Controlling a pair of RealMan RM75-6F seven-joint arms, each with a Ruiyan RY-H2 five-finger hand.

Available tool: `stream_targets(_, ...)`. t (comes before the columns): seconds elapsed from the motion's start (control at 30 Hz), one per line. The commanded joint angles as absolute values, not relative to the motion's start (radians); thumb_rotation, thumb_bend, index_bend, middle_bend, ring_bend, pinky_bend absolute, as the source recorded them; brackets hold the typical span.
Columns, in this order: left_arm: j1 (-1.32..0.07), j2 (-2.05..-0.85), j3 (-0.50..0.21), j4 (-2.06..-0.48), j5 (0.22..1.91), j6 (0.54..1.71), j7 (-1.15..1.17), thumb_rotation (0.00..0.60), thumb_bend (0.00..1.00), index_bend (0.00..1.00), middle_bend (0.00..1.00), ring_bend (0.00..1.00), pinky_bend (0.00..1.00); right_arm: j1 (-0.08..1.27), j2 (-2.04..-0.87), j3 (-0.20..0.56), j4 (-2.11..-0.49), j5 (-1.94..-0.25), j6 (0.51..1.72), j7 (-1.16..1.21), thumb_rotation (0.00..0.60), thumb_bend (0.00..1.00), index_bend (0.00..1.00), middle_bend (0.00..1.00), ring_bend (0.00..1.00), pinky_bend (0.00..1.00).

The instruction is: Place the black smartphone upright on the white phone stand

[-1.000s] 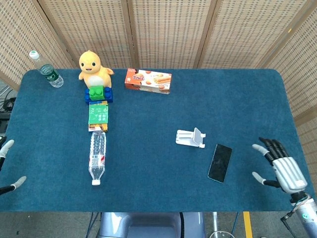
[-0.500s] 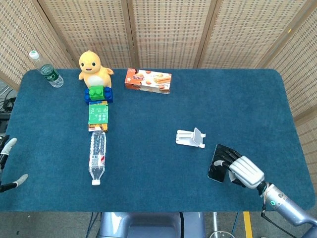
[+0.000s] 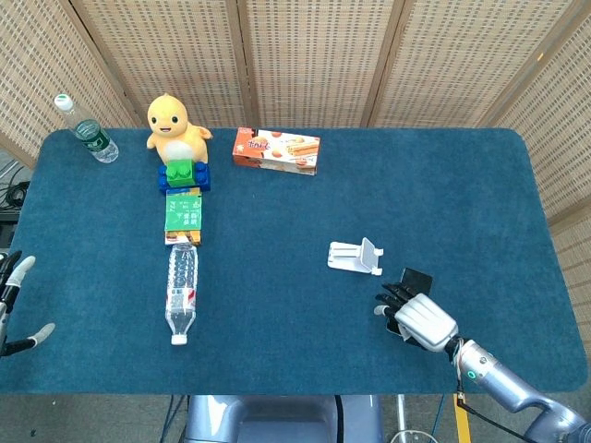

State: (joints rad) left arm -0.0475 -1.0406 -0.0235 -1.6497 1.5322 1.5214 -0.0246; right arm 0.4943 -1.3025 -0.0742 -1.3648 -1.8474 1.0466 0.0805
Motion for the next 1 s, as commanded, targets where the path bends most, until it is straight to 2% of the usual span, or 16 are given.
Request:
stream_targets(0.03, -0.051, -1.040, -0.024, -1.656, 1.530, 1.516, -0.018, 0.600, 0.00, 0.00, 0.00, 0.00, 0.00, 0.504, -1.322, -0.079, -1.370, -1.835, 1.026, 0.028, 0.600, 1.00, 0.28, 0.19, 0.07, 0.12)
stream_targets(0.5, -0.053, -1.042, -0.025, -1.654, 1.522, 1.509, -0.014, 0.600, 0.00, 0.00, 0.00, 0.00, 0.00, 0.495, -1.364, -0.108, -1.304, -1.770, 0.974, -0.077, 0.600, 1.00, 0.28, 0.20, 0.07, 0.13)
stream_targets(0.83, -0.056, -1.052, -0.024, -1.652, 1.519, 1.504, 0.009, 0.600, 0.00, 0.00, 0.00, 0.00, 0.00, 0.471, -1.326, -0.156, -1.299, -1.743, 0.954, -0.129, 0.600, 1.00, 0.34, 0.34, 0.19, 0.13)
stream_targets(1.0, -0.059, -1.057, -0.023, -1.653, 1.517, 1.498, 0.020, 0.600, 0.00, 0.00, 0.00, 0.00, 0.00, 0.445, -1.292, -0.181, -1.279, -1.750, 0.996, -0.136, 0.600, 1.00, 0.39, 0.38, 0.22, 0.13)
